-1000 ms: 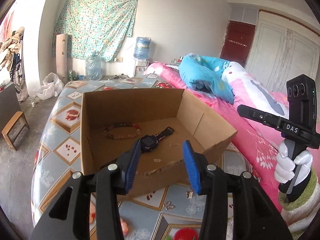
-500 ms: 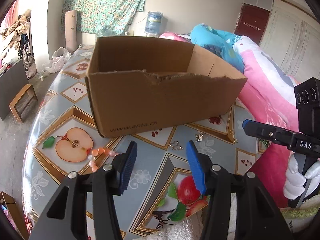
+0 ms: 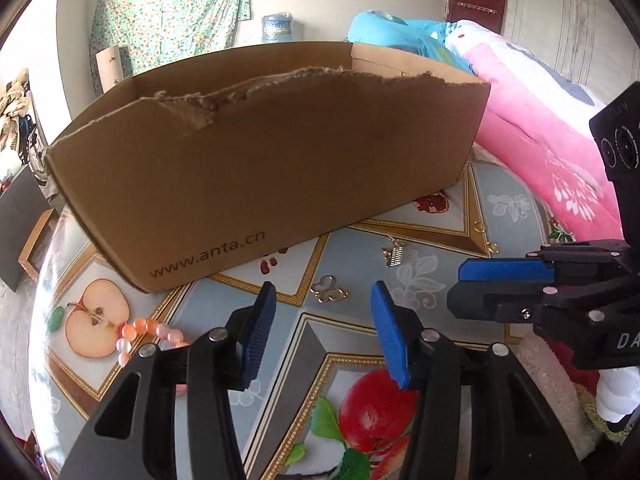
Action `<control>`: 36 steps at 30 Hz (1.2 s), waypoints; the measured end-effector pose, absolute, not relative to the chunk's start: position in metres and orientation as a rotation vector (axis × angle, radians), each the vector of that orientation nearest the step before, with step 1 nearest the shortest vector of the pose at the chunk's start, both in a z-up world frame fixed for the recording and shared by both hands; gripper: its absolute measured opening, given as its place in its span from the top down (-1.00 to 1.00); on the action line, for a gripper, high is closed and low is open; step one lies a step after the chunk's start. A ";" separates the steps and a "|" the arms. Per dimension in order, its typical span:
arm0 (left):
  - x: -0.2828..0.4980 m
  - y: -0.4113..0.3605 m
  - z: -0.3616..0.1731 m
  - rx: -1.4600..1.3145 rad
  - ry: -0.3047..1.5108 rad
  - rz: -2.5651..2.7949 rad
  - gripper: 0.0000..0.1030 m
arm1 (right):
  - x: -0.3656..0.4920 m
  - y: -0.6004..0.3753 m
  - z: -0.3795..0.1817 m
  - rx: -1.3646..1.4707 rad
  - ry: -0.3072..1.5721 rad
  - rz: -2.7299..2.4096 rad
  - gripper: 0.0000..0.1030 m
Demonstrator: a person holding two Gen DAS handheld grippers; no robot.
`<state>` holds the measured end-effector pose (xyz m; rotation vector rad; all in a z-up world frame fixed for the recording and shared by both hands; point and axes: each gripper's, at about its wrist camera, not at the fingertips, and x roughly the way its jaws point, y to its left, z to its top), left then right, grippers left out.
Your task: Organize jewelry
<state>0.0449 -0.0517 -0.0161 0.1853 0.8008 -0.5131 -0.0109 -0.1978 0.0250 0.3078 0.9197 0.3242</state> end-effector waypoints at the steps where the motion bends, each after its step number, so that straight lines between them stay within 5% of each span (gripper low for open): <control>1: 0.046 -0.054 -0.018 0.196 0.802 -0.513 0.14 | -0.010 -0.198 0.024 0.310 0.922 0.324 0.44; 15: 0.049 -0.065 -0.026 0.259 0.768 -0.510 0.64 | -0.003 -0.200 0.015 0.322 0.949 0.329 0.44; 36: 0.044 -0.056 -0.021 0.169 0.788 -0.538 0.71 | -0.003 -0.196 0.022 0.291 0.919 0.321 0.44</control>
